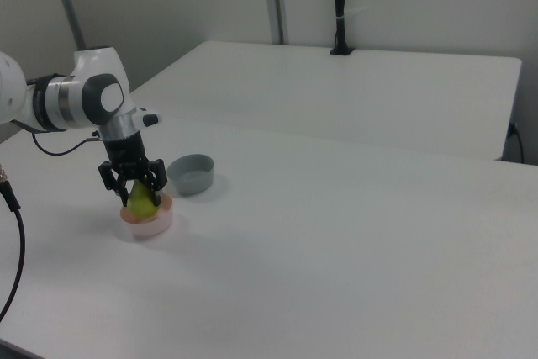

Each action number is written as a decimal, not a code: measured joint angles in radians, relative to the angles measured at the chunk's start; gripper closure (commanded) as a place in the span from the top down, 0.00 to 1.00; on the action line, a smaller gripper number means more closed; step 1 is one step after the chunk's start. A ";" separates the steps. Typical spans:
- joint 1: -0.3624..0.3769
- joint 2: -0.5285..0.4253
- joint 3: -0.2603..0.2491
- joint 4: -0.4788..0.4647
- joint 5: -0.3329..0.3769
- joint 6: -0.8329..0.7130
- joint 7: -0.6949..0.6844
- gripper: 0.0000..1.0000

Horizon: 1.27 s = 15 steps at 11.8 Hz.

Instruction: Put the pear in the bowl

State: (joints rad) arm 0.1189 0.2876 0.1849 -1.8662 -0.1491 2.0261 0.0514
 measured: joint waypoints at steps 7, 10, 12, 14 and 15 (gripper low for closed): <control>0.000 0.007 0.000 0.002 -0.001 0.000 0.010 1.00; 0.000 -0.004 -0.001 0.011 -0.002 0.000 0.016 1.00; -0.001 -0.032 -0.008 0.069 -0.002 -0.068 0.017 1.00; -0.014 -0.072 -0.018 0.177 -0.002 -0.179 0.017 1.00; -0.024 -0.090 -0.019 0.222 -0.002 -0.225 0.017 1.00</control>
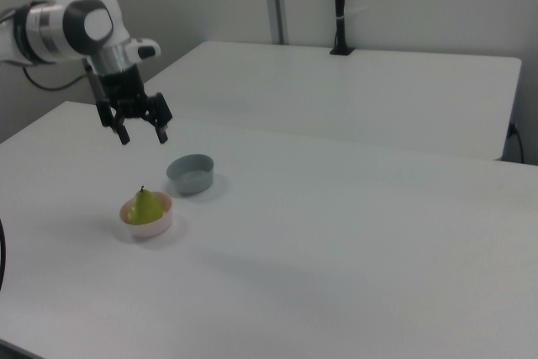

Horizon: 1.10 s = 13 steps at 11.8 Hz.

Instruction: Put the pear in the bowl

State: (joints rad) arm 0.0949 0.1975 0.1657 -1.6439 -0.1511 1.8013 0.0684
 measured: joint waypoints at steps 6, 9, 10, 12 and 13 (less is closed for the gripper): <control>-0.088 -0.046 -0.008 0.148 0.000 -0.148 -0.003 1.00; -0.154 -0.061 -0.042 0.148 0.020 -0.148 -0.009 1.00; -0.157 -0.062 -0.061 0.148 0.029 -0.148 -0.012 1.00; -0.156 -0.062 -0.079 0.148 0.060 -0.148 -0.012 1.00; -0.156 -0.063 -0.096 0.148 0.081 -0.150 -0.012 1.00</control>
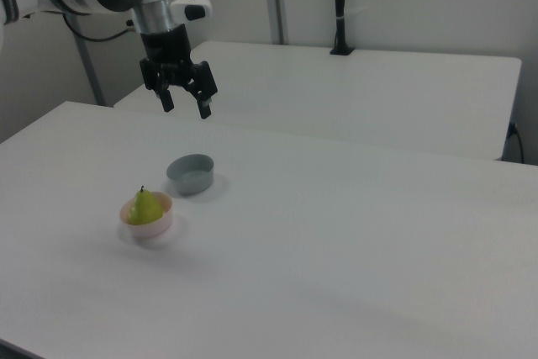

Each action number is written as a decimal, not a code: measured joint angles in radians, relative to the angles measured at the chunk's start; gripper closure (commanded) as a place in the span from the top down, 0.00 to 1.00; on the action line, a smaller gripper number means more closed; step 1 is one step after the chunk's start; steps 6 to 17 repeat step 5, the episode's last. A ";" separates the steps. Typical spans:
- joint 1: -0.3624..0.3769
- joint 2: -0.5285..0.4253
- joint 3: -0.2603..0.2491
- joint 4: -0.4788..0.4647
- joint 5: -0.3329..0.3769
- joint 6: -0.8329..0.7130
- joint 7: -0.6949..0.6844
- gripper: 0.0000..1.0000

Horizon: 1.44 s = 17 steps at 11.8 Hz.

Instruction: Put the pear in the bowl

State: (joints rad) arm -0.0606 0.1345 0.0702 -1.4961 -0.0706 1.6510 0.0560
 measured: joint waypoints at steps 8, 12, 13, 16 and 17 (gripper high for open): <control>0.000 -0.032 -0.029 0.001 0.022 -0.069 -0.050 1.00; 0.000 -0.032 -0.029 0.001 0.022 -0.069 -0.050 1.00; 0.000 -0.032 -0.029 0.001 0.022 -0.069 -0.050 1.00; 0.000 -0.032 -0.029 0.001 0.022 -0.069 -0.050 1.00; 0.000 -0.032 -0.029 0.001 0.022 -0.069 -0.050 1.00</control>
